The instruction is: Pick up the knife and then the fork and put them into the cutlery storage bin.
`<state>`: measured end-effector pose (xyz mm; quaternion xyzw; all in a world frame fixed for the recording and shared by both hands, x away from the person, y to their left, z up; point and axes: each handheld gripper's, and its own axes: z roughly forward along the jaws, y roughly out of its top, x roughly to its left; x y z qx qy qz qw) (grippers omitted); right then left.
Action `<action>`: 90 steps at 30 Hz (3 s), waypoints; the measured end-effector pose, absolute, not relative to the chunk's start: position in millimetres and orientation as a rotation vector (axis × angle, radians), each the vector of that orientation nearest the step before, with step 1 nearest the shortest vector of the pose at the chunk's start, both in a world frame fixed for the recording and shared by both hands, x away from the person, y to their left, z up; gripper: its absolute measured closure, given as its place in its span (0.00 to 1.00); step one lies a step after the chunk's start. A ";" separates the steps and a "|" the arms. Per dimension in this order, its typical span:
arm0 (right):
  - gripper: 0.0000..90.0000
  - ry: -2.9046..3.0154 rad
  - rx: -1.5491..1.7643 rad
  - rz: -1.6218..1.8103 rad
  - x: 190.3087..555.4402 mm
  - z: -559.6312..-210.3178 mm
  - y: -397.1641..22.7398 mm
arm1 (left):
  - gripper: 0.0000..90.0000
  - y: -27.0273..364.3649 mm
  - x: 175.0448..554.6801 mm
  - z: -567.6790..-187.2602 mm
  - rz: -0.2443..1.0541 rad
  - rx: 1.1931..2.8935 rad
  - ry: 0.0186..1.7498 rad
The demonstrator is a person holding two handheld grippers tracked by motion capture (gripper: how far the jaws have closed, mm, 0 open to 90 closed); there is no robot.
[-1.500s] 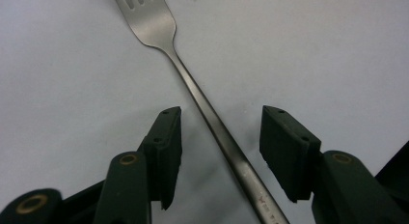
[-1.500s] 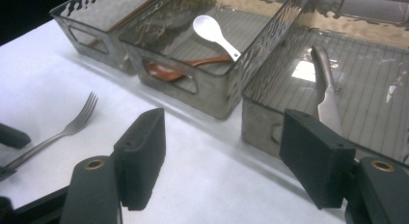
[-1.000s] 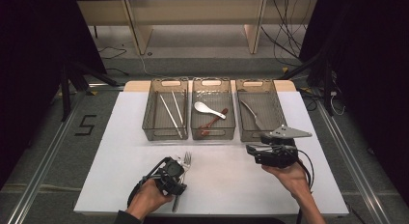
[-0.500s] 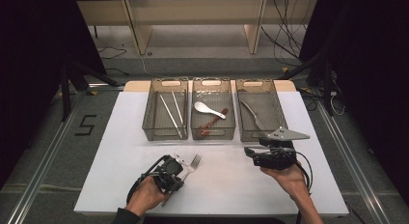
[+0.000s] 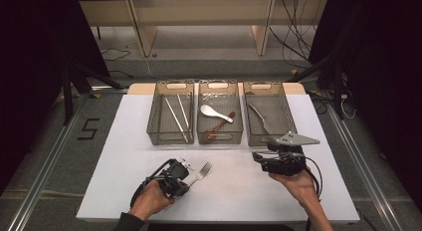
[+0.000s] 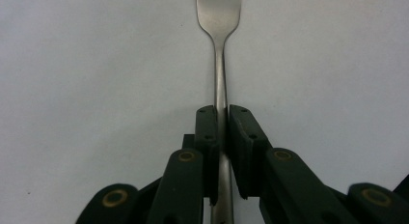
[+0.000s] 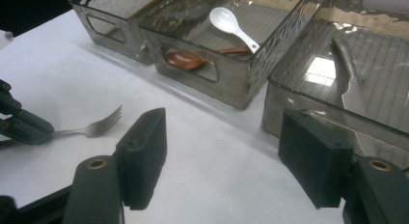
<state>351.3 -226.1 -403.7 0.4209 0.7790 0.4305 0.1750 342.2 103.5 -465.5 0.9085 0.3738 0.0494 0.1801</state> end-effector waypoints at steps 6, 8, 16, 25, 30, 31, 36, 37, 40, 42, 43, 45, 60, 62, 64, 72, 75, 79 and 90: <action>0.39 2.208 1.190 1.225 350.8 -403.7 -225.8 | 0.91 101.9 339.3 -466.0 0.171 2.570 1.041; 0.39 2.205 1.192 1.228 350.4 -403.4 -225.7 | 0.92 102.2 339.0 -465.9 0.175 2.574 1.025; 0.39 2.210 1.172 1.241 348.8 -403.5 -225.3 | 0.92 107.0 340.7 -464.3 0.144 2.570 0.981; 0.39 2.234 1.124 1.270 342.2 -402.8 -215.8 | 0.92 112.0 340.6 -450.8 0.094 2.527 0.956; 0.39 2.272 1.045 1.285 334.9 -403.5 -201.1 | 0.92 113.1 339.6 -446.7 0.078 2.525 0.942; 0.39 2.283 1.021 1.284 333.1 -403.6 -197.6 | 0.92 113.2 339.5 -446.1 0.077 2.529 0.938; 0.39 2.320 0.905 1.288 322.5 -405.8 -178.8 | 0.92 111.2 337.1 -441.3 0.064 2.523 0.918; 0.39 2.328 0.875 1.285 319.7 -406.5 -174.5 | 0.92 110.8 336.8 -440.1 0.057 2.527 0.910; 0.39 2.355 0.761 1.271 310.7 -408.6 -161.2 | 0.92 109.3 335.2 -437.1 0.049 2.525 0.894; 0.39 2.368 0.675 1.223 303.8 -411.0 -151.3 | 0.92 107.8 333.9 -434.9 0.038 2.524 0.884; 0.39 2.375 0.632 1.194 300.7 -412.4 -146.7 | 0.92 106.9 333.3 -434.0 0.035 2.518 0.884; 0.39 2.395 0.574 1.166 295.9 -415.4 -139.3 | 0.92 105.9 333.2 -431.7 0.033 2.540 0.857; 0.41 2.314 0.233 0.955 274.1 -431.0 -115.3 | 0.92 96.3 332.1 -422.9 0.016 2.548 0.813; 0.42 2.301 0.199 0.923 271.8 -433.4 -112.4 | 0.92 95.3 332.6 -421.5 0.015 2.557 0.798; 0.43 2.280 0.150 0.880 269.1 -436.9 -109.1 | 0.92 93.6 332.2 -420.0 0.013 2.553 0.801; 0.51 2.230 0.033 0.750 263.4 -449.4 -97.7 | 0.92 88.3 331.0 -413.7 0.008 2.559 0.769; 0.53 2.211 -0.008 0.718 262.7 -452.6 -94.4 | 0.92 85.6 330.3 -411.6 0.004 2.557 0.759; 0.58 2.185 -0.075 0.676 263.2 -456.5 -91.2 | 0.92 82.4 329.5 -408.8 -0.003 2.562 0.736; 0.73 2.143 -0.140 0.603 262.9 -463.4 -88.3 | 0.92 75.0 327.7 -405.7 -0.030 2.578 0.694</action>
